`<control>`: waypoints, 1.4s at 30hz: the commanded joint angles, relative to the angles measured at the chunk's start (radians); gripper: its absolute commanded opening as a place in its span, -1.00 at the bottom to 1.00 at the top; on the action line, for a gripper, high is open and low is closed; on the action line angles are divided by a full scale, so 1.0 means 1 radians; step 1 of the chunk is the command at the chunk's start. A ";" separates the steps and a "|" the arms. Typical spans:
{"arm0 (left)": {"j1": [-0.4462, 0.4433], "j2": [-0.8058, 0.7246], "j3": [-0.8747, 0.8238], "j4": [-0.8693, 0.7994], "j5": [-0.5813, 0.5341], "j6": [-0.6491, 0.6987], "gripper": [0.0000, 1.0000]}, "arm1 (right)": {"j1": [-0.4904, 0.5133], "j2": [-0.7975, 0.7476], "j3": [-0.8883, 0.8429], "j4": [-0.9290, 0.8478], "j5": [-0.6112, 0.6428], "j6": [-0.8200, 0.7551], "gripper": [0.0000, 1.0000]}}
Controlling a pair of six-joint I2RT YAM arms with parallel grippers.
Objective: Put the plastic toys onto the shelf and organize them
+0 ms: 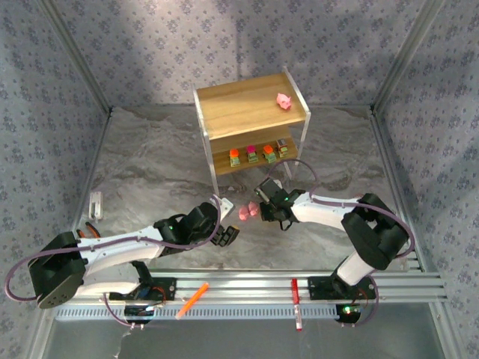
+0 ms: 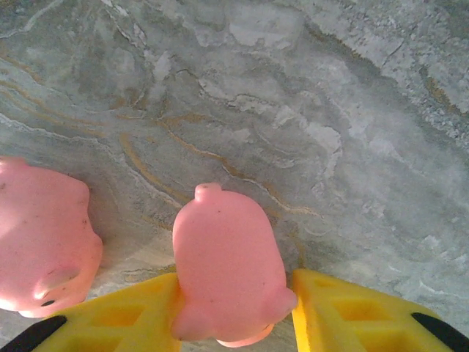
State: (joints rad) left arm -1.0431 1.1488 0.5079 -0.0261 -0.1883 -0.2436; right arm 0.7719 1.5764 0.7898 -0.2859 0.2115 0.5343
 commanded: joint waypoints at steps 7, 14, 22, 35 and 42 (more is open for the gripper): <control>-0.007 0.011 0.028 0.000 -0.015 0.016 0.73 | 0.000 0.020 0.034 -0.015 0.008 -0.020 -0.19; -0.007 0.011 0.029 0.000 -0.015 0.016 0.73 | 0.000 0.029 0.051 -0.025 0.009 -0.029 -0.21; -0.007 0.012 0.029 0.001 -0.015 0.017 0.73 | -0.002 0.033 0.057 -0.033 0.013 -0.031 -0.29; -0.007 0.002 0.025 0.003 -0.014 0.017 0.73 | 0.013 -0.017 0.051 -0.069 0.038 -0.027 -0.39; -0.007 -0.044 0.004 0.025 0.012 0.021 0.73 | 0.028 -0.094 0.054 -0.125 0.058 -0.014 -0.40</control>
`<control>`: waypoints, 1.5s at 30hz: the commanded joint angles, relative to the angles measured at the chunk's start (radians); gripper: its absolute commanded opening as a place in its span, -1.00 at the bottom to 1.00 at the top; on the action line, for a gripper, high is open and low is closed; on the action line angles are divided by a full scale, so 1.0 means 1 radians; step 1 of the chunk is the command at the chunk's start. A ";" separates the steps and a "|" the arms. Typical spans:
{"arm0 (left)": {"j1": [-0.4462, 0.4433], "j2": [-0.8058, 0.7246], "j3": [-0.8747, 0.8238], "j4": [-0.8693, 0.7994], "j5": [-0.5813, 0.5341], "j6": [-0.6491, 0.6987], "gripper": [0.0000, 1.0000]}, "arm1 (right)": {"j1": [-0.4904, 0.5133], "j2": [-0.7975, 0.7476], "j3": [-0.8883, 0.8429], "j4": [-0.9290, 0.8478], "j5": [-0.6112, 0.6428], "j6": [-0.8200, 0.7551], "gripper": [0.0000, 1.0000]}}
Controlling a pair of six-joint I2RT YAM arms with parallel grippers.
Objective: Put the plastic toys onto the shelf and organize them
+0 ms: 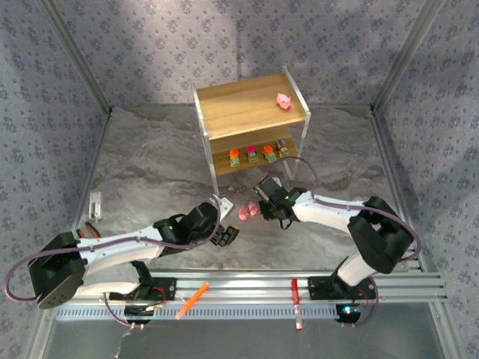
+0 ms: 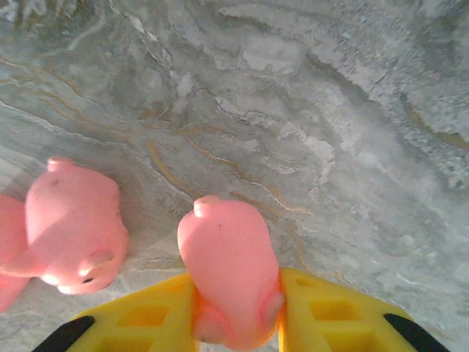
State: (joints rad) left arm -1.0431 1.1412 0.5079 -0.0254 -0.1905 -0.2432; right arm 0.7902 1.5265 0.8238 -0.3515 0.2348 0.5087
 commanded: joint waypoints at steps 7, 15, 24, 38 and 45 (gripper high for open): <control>-0.006 -0.136 -0.041 0.049 0.015 0.020 0.74 | 0.032 -0.133 0.058 -0.141 0.066 0.019 -0.41; -0.007 -0.213 -0.071 0.053 -0.012 0.016 0.74 | 0.059 -0.217 0.133 -0.232 0.105 0.015 -0.42; -0.007 -0.278 -0.094 0.047 -0.064 0.012 0.75 | 0.067 -0.253 0.250 -0.331 0.146 -0.008 -0.43; -0.007 -0.336 -0.112 0.038 -0.116 0.004 0.78 | 0.068 -0.266 0.479 -0.441 0.162 -0.062 -0.44; -0.008 -0.354 -0.120 0.036 -0.130 0.002 0.78 | 0.068 -0.256 0.607 -0.490 0.174 -0.102 -0.44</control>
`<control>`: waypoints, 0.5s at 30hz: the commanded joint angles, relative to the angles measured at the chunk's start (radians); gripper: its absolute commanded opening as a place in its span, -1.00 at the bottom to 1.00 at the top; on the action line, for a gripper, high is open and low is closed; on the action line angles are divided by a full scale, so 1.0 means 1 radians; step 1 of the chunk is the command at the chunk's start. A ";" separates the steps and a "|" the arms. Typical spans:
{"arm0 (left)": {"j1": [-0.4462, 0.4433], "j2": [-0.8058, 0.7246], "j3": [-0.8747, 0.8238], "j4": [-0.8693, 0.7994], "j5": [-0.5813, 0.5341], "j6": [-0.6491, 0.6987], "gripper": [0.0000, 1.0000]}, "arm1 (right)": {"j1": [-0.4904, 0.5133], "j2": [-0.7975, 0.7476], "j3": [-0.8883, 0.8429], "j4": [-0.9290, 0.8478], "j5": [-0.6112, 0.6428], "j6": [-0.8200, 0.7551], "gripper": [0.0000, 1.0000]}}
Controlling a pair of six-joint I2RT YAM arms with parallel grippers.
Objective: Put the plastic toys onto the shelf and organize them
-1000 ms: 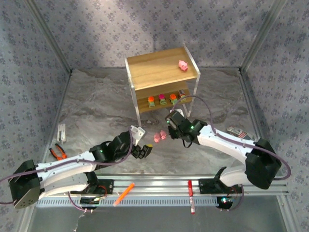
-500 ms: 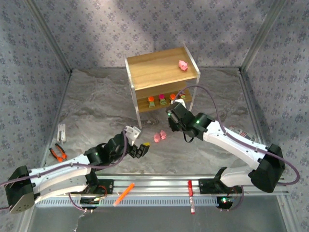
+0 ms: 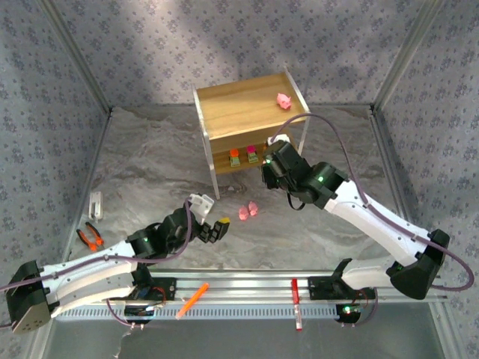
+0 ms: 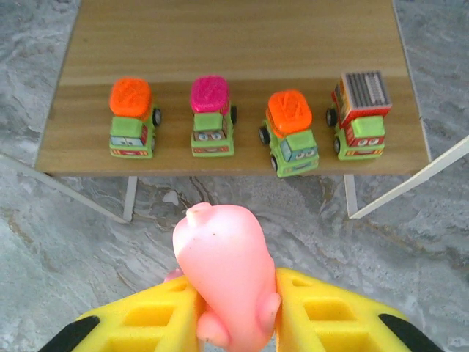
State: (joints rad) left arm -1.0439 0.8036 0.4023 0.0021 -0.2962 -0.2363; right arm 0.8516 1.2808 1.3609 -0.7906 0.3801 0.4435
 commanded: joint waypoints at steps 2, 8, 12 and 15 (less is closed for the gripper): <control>-0.007 -0.020 -0.014 0.007 -0.026 -0.005 0.78 | 0.006 -0.003 0.110 -0.066 0.035 -0.052 -0.44; -0.007 -0.024 -0.016 0.007 -0.030 -0.005 0.78 | 0.004 0.043 0.248 -0.107 0.048 -0.104 -0.44; -0.007 -0.027 -0.017 0.006 -0.030 -0.006 0.78 | -0.007 0.096 0.356 -0.156 0.063 -0.138 -0.43; -0.006 -0.027 -0.017 0.004 -0.030 -0.006 0.78 | -0.025 0.142 0.448 -0.190 0.062 -0.164 -0.44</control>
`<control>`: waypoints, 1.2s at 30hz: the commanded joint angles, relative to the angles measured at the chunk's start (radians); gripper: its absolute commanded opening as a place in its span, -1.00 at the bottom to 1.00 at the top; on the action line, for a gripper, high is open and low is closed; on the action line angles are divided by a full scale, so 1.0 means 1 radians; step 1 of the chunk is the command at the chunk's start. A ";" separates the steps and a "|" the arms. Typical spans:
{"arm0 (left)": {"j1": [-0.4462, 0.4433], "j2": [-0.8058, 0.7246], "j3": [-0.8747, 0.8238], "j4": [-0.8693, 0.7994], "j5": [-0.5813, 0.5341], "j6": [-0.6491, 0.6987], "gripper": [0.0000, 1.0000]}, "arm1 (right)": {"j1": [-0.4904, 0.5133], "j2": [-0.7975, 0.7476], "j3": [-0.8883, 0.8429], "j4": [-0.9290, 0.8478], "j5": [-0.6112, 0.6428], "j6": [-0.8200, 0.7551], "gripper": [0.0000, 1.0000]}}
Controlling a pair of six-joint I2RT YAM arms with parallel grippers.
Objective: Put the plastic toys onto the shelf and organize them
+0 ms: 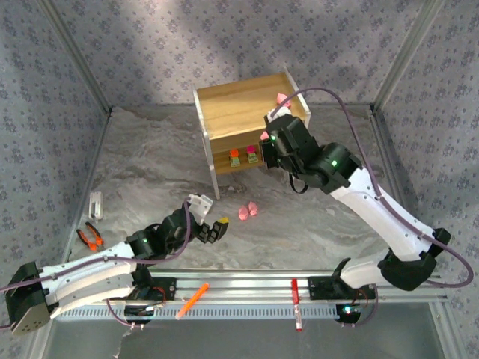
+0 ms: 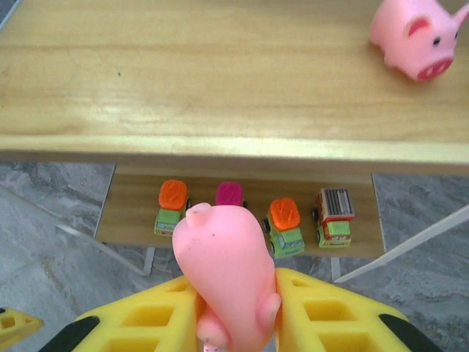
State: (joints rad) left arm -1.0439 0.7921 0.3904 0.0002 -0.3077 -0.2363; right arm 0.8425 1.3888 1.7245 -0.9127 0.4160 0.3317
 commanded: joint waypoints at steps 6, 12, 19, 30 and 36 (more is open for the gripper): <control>-0.006 -0.019 -0.006 0.003 -0.018 -0.006 0.78 | -0.068 0.129 0.244 -0.130 -0.002 -0.087 -0.43; -0.006 -0.026 -0.007 0.000 -0.021 -0.006 0.78 | -0.128 0.227 0.379 -0.184 -0.049 -0.111 -0.43; -0.006 -0.031 -0.006 -0.005 -0.021 -0.006 0.79 | -0.186 0.324 0.511 -0.241 -0.094 -0.132 -0.42; -0.007 -0.033 -0.007 -0.008 -0.022 -0.008 0.79 | -0.232 0.407 0.620 -0.290 -0.143 -0.143 -0.40; -0.007 -0.029 -0.004 -0.008 -0.024 -0.008 0.79 | -0.246 0.426 0.638 -0.296 -0.165 -0.143 -0.39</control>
State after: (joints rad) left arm -1.0439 0.7727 0.3889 -0.0040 -0.3084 -0.2363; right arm 0.6052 1.7996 2.3211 -1.1782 0.2714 0.2081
